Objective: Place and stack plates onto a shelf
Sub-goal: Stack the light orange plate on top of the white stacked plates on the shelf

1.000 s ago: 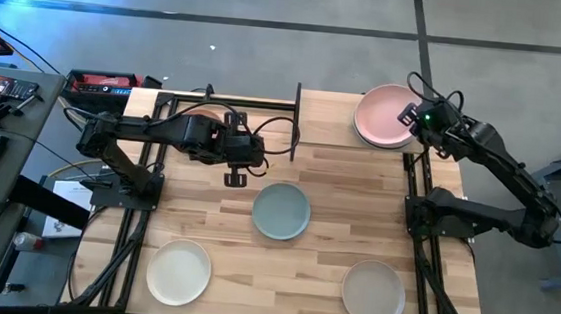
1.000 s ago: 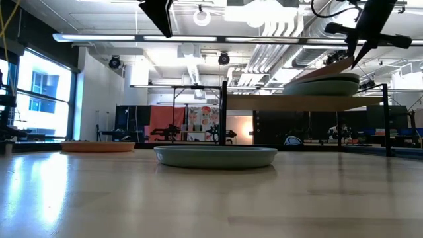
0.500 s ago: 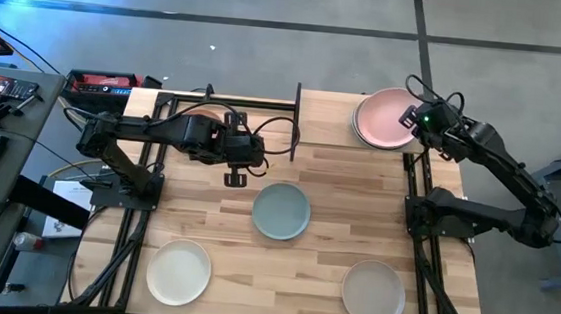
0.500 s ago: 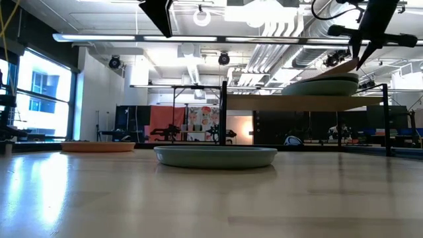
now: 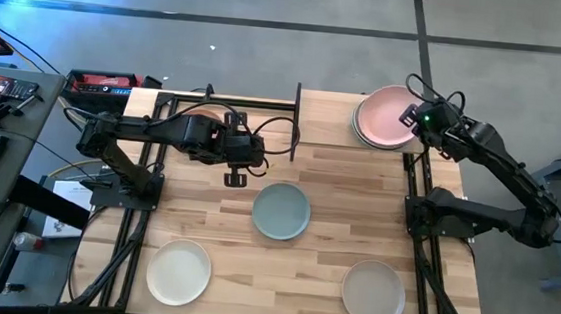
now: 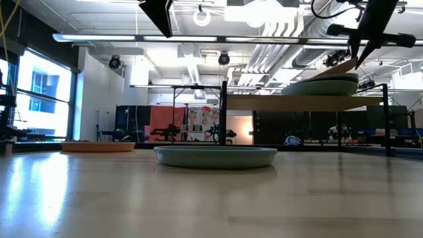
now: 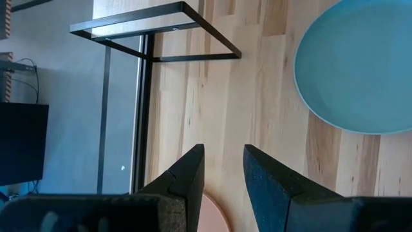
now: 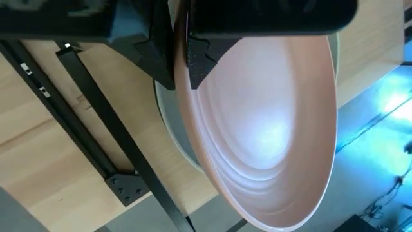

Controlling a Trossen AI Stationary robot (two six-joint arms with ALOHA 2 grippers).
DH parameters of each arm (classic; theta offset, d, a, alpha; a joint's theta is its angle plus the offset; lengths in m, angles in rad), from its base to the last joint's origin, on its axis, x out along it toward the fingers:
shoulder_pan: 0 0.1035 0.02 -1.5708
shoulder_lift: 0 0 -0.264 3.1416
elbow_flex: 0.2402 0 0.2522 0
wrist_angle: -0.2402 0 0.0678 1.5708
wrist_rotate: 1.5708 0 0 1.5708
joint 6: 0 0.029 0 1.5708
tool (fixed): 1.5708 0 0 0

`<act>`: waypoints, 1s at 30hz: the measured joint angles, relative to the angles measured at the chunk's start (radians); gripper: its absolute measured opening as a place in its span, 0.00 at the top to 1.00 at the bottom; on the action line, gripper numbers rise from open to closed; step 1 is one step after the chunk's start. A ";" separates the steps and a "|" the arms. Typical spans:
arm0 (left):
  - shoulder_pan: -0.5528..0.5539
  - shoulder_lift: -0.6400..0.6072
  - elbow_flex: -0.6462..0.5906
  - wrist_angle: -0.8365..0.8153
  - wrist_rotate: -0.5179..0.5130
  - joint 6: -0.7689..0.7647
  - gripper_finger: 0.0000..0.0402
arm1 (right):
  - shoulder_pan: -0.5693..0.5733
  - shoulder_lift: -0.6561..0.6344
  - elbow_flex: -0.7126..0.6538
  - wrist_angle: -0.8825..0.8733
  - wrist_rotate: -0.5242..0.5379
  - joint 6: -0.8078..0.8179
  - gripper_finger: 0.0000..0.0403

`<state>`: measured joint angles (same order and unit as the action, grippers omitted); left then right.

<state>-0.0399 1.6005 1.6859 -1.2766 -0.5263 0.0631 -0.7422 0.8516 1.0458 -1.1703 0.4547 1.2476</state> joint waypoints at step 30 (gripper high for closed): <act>0.000 0.000 0.000 0.000 0.000 0.000 0.76 | 0.000 -0.012 0.000 0.033 -0.045 -0.109 0.68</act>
<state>-0.0399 1.6005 1.6859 -1.2766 -0.5264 0.0631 -0.7418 0.8398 1.0460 -1.1369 0.4099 1.1383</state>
